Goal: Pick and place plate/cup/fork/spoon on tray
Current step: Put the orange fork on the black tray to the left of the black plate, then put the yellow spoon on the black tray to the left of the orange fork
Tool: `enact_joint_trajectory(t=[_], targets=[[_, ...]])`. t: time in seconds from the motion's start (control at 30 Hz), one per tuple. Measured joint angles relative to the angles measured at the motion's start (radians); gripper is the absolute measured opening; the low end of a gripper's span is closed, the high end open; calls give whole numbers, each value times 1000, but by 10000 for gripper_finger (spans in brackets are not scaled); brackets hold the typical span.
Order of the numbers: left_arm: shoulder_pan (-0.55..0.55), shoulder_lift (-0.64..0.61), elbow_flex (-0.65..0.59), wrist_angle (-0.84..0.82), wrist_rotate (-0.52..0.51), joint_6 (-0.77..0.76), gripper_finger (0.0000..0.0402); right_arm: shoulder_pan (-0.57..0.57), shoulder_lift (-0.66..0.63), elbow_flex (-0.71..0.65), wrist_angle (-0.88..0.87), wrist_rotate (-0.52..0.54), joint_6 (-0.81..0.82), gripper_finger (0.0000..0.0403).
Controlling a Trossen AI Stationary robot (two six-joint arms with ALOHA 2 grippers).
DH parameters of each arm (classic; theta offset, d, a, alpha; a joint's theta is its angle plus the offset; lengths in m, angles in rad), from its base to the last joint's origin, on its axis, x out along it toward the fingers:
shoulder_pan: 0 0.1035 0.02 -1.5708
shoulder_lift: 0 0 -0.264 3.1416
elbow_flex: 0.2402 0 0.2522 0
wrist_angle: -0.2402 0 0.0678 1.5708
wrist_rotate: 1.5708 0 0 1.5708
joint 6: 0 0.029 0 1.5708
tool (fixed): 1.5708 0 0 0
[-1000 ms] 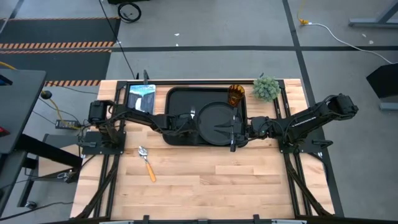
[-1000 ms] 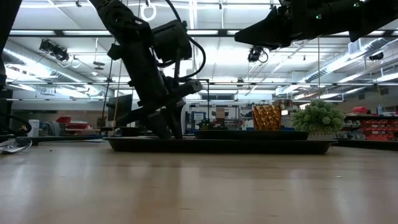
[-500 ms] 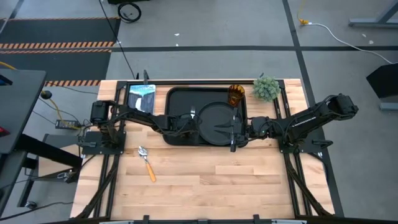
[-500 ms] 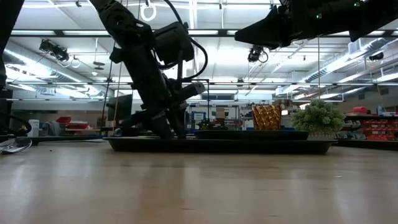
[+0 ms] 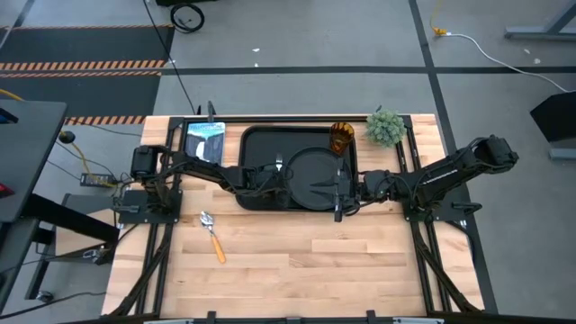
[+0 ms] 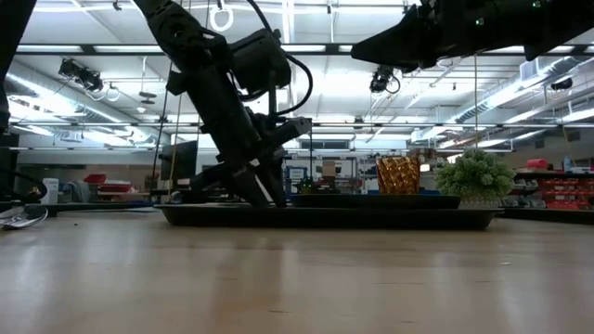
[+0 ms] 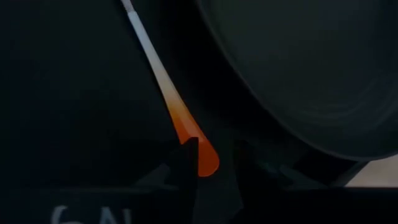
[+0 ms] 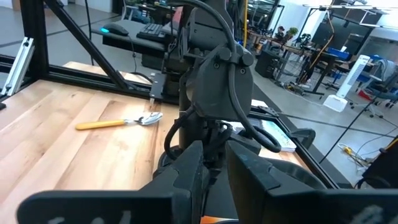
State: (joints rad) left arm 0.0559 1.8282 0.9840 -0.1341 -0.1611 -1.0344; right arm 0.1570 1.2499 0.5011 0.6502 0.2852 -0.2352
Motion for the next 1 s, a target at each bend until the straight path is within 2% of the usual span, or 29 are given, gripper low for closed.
enact_joint_trajectory(t=[0.17, 0.6, 0.77, 1.0], targets=[[0, -13, 0, -5, 0, 10, 109, 0, 0, 0, 0, 1, -2, 78], [-47, -174, 0, -67, 1, 24, 109, 0, 0, 0, -26, 25, -8, 78], [-138, -240, 0, -214, 101, -100, 109, 3, 0, 0, -43, 84, -38, 78], [-329, -273, 1, -359, 236, -413, 109, 3, 0, 0, -59, 88, -56, 78]])
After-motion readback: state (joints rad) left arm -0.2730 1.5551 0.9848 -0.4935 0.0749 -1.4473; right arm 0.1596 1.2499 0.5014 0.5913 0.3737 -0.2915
